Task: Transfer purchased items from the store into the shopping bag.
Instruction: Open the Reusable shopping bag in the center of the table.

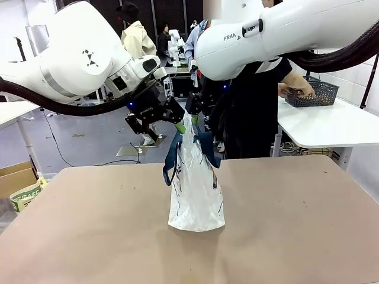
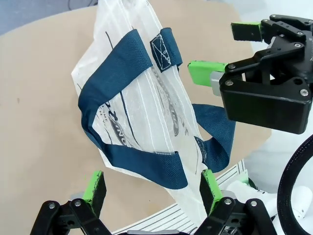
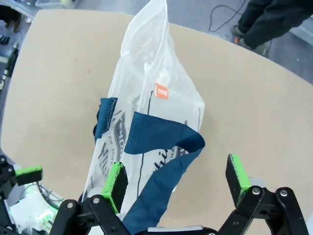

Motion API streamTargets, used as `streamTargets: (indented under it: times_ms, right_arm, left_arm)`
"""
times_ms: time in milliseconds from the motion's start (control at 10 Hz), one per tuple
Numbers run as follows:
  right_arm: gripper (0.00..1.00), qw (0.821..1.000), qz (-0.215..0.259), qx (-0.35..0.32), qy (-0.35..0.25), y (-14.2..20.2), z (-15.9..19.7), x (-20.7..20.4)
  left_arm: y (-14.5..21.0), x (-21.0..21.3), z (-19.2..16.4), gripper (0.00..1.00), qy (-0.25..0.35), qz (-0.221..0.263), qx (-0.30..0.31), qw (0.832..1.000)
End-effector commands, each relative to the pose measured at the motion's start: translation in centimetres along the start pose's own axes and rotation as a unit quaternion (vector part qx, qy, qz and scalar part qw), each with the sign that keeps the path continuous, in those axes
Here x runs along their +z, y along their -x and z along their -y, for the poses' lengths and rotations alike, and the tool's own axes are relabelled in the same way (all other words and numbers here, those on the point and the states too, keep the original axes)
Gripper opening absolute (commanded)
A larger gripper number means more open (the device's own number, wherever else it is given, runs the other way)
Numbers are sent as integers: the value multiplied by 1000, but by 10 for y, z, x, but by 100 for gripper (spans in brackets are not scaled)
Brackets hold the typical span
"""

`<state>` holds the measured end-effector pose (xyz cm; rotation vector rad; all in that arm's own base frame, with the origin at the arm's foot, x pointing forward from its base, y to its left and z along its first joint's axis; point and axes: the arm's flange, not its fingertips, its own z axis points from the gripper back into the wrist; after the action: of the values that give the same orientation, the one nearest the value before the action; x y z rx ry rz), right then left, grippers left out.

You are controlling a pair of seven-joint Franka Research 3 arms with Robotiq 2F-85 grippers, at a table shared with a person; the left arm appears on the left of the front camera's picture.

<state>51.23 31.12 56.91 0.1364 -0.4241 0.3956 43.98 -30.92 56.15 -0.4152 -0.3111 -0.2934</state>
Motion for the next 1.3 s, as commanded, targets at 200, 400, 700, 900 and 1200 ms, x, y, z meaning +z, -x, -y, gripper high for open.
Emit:
streamTargets:
  times_ms: [200, 400, 700, 900, 1200]
  right_arm:
    - [100, 999, -2, -26, -30, -1, -3, -6]
    - [100, 999, -16, -26, -41, 0, -5, -14]
    - [100, 998, -29, -23, -47, 5, -8, -21]
    - [100, 998, -40, -26, -43, 7, -5, -28]
    - [100, 997, -57, -33, -47, 15, 1, -37]
  left_arm:
    - [2, -6, 0, 100, 9, -13, 21, 1000]
    - [2, -11, -3, 100, 16, -15, 31, 999]
    - [1, -15, -5, 100, 23, -20, 33, 999]
    - [1, -20, -7, 100, 26, -28, 35, 999]
    - [-2, -35, -12, 100, 33, -36, 50, 998]
